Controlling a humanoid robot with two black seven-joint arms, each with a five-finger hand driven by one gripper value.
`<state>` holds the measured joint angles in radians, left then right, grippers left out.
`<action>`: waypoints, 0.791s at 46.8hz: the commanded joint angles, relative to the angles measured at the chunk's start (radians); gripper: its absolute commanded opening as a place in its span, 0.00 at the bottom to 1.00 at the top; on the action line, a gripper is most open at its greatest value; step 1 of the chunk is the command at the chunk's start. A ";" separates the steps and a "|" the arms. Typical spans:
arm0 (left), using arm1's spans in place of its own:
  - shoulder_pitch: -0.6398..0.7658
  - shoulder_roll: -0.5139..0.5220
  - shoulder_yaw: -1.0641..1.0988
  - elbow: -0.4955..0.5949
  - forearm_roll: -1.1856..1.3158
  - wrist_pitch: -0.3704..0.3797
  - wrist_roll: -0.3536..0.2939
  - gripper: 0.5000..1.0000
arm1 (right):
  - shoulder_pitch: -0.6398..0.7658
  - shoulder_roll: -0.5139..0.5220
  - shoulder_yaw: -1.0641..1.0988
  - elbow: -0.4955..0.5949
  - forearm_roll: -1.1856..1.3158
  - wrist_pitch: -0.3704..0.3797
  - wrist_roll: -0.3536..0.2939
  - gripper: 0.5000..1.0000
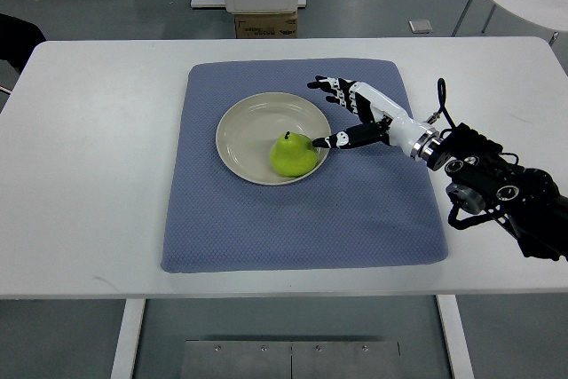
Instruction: Place pear on plate with right hand
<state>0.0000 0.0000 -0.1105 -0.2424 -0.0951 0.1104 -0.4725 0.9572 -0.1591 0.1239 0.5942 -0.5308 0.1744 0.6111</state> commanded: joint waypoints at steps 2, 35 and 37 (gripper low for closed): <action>0.000 0.000 0.000 0.000 0.000 0.000 0.000 1.00 | -0.001 -0.017 0.005 -0.004 0.006 -0.001 0.000 1.00; 0.000 0.000 0.000 0.000 0.000 0.000 0.000 1.00 | -0.032 -0.019 0.270 -0.137 0.262 -0.108 -0.154 1.00; 0.000 0.000 0.000 0.000 0.000 0.000 0.000 1.00 | -0.037 -0.017 0.299 -0.136 0.264 -0.121 -0.171 1.00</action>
<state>0.0000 0.0000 -0.1104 -0.2424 -0.0951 0.1104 -0.4725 0.9261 -0.1778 0.3853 0.4569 -0.2669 0.0681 0.4621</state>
